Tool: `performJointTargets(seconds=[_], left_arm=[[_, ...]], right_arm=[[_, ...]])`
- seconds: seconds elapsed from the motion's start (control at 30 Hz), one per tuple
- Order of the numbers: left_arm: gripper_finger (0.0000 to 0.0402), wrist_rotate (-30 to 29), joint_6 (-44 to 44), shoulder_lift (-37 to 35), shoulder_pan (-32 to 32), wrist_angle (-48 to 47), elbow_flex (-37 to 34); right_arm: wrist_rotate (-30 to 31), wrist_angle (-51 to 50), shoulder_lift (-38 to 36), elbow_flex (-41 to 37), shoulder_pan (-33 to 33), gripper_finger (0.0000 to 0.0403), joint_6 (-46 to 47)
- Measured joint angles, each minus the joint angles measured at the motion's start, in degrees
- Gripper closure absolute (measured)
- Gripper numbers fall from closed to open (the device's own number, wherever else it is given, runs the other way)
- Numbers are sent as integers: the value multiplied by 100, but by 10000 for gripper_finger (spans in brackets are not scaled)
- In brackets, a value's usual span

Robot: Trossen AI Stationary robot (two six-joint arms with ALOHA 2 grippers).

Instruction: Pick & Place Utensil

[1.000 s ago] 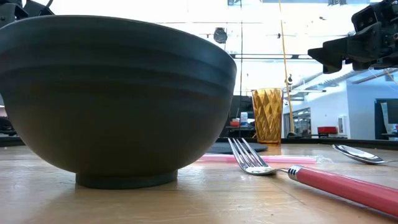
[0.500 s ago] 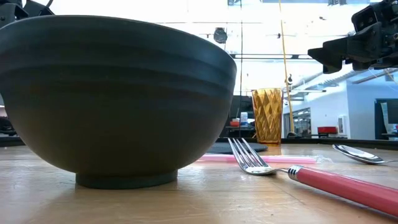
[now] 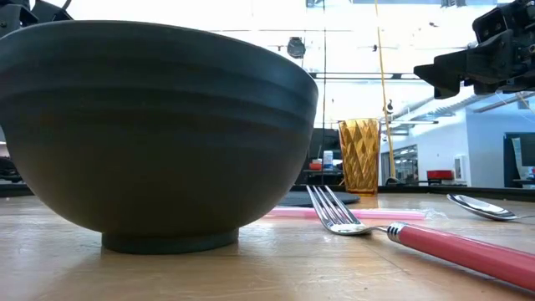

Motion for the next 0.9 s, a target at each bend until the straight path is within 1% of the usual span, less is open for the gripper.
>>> performJointTargets(seconds=[0.33, 0.43, 0.47, 0.63, 0.73, 0.8, 0.9], left_arm=[[215, 0, 1, 0, 2, 0, 1], [215, 2, -64, 0, 0, 41, -1], [215, 5, -213, 0, 1, 86, 0], [215, 13, -1398, 0, 0, 572, -1], [215, 11, -1544, 0, 0, 809, -1], [215, -107, -1464, 0, 1, 834, -1], [215, -656, -1223, 0, 1, 712, -1]], right_arm=[[-2, 0, 0, 0, 0, 195, 0], [-6, 156, 0, 0, -2, 195, 9], [-9, 267, 1, -1, -1, 195, 74], [-9, 1130, 0, -2, 3, 195, 1208], [-9, 1443, 0, -2, 3, 195, 1634], [-7, 1614, 0, -2, 3, 195, 1695], [-9, 1822, 0, -2, 3, 195, 1668]])
